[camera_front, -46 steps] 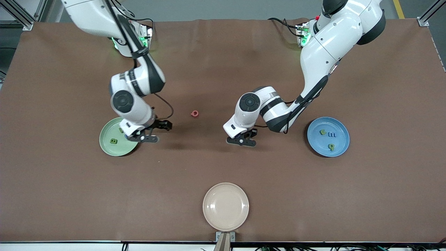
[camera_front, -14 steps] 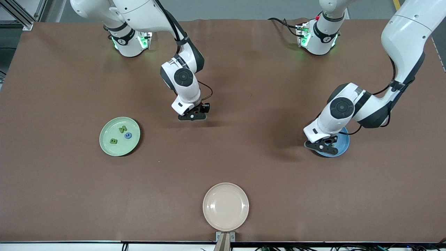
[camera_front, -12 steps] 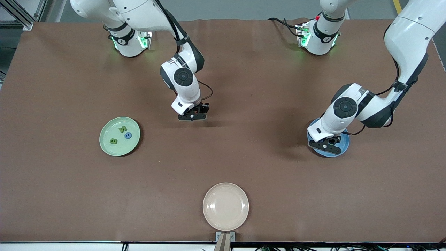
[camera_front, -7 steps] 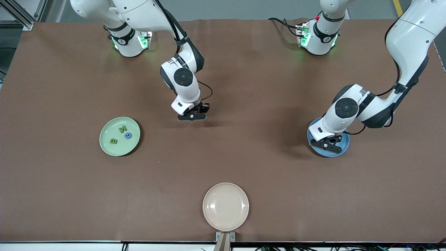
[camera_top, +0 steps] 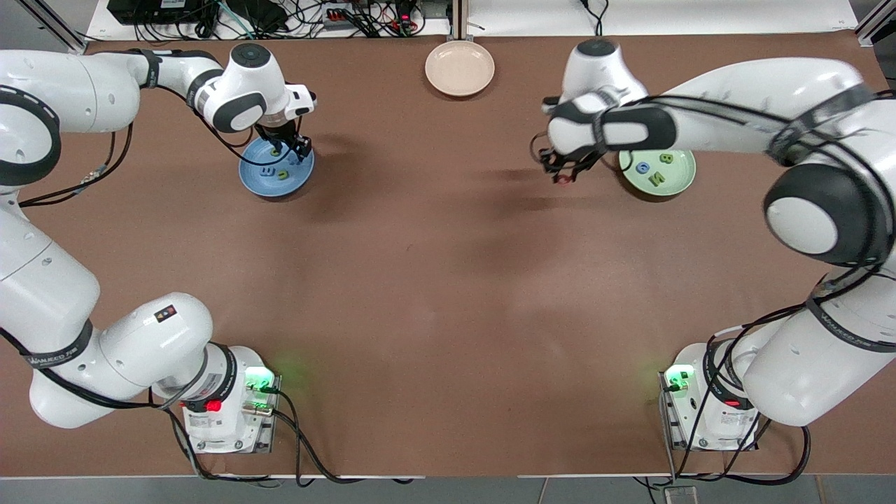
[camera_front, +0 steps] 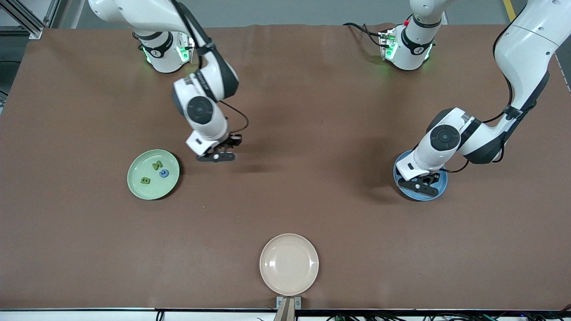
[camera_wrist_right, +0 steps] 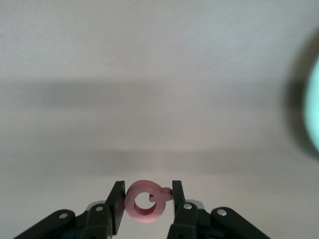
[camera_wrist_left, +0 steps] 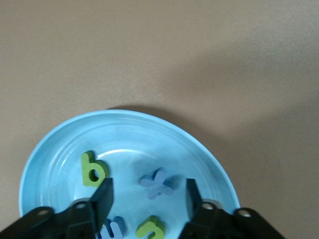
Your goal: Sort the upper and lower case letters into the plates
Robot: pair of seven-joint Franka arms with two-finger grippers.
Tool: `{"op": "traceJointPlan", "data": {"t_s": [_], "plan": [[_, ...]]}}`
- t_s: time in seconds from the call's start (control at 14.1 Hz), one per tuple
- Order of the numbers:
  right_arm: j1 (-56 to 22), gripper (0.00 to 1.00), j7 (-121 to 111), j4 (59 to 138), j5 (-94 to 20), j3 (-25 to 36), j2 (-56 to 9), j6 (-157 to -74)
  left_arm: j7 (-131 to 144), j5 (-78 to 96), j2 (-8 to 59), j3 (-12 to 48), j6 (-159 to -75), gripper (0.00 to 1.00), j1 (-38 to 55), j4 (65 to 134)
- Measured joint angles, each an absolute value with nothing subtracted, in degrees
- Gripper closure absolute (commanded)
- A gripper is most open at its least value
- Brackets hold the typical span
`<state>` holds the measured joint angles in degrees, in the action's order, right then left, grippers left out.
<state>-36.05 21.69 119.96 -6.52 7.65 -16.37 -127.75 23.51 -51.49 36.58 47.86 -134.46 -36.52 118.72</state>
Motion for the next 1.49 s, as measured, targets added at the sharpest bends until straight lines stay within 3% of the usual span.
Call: {"op": "traceJointPlan", "data": {"t_s": [0.28, 0.78, 1.35, 1.49], "plan": [[-25.3, 1.00, 6.3, 123.8, -5.5, 7.9, -10.5, -126.0, 23.5, -51.5, 36.4, 48.0, -134.7, 0.00, -37.2, 117.7], [-11.5, 0.99, -12.0, 126.0, 0.2, 7.9, -10.4, -130.7, 23.5, -51.5, 35.9, 49.1, -134.5, 0.00, -38.2, 116.1], [-6.4, 0.97, -16.8, 128.4, 0.2, 7.8, -19.3, -142.9, 23.6, -49.9, 35.9, 49.2, -133.4, 0.00, -39.4, 115.7], [-5.9, 0.89, -16.9, 128.3, 0.2, 7.8, -20.1, -143.5, 23.5, -45.5, 35.9, 49.5, -133.3, 0.01, -38.5, 114.3]]}}
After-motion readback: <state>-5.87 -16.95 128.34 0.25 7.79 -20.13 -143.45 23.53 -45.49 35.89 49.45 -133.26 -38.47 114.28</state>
